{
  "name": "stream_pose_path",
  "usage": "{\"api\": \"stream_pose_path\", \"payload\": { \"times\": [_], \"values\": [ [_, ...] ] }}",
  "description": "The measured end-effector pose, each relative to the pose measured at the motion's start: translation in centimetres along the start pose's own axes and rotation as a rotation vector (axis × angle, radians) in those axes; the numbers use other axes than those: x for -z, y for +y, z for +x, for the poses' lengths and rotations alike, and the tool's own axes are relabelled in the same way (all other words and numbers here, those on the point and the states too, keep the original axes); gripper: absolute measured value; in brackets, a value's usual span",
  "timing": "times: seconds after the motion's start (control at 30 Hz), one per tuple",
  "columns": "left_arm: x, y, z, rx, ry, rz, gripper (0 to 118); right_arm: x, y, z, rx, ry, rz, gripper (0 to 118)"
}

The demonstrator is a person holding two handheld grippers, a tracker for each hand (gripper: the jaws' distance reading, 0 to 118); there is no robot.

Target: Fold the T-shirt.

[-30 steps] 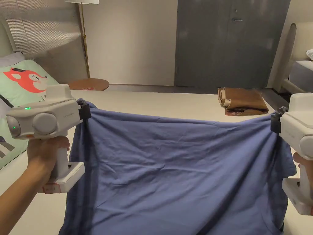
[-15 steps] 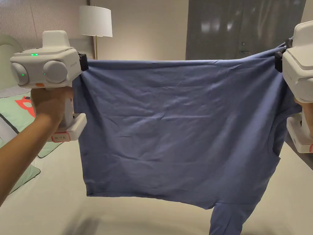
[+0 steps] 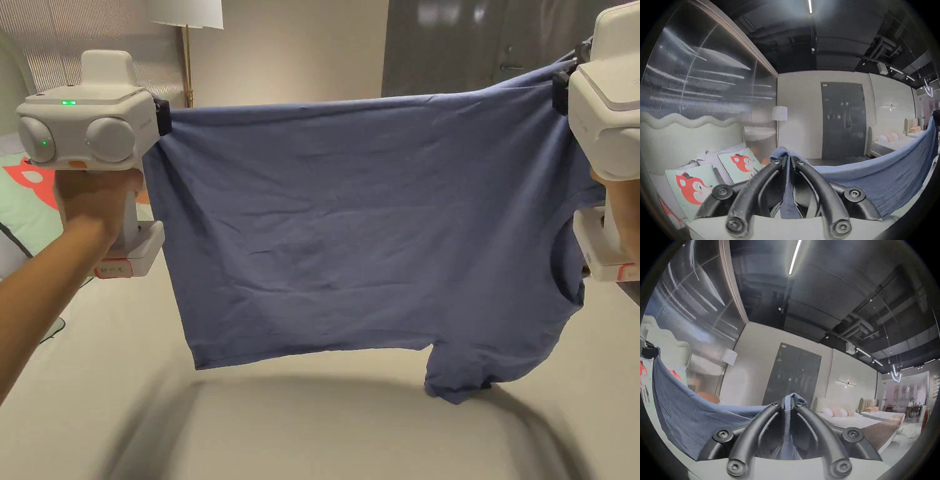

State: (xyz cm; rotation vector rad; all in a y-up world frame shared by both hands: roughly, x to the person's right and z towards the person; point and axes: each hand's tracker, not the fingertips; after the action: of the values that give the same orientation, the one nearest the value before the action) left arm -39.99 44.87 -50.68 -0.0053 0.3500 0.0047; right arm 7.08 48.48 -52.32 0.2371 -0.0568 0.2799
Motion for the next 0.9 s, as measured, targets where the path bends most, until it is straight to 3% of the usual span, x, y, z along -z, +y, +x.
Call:
{"api": "stream_pose_path", "payload": {
  "times": [0.2,0.43,0.57,0.9],
  "values": [
    [1.2,-8.2,0.2,0.009,-0.004,-0.118,1,-0.5,-8.3,-2.0,-0.005,0.053,-0.144,6],
    [-3.1,-17.1,-0.4,-0.016,-0.041,-0.274,1,-4.2,-17.6,-2.2,0.088,0.112,-0.335,6],
    [-7.5,-21.4,-1.6,-0.045,-0.069,-0.375,1,-9.2,-20.9,-1.3,0.205,0.147,-0.446,6],
    [-21.8,-28.0,-6.3,-0.041,-0.096,-0.504,1,-23.6,-25.3,1.4,0.308,0.231,-0.594,6]
  ]
}}
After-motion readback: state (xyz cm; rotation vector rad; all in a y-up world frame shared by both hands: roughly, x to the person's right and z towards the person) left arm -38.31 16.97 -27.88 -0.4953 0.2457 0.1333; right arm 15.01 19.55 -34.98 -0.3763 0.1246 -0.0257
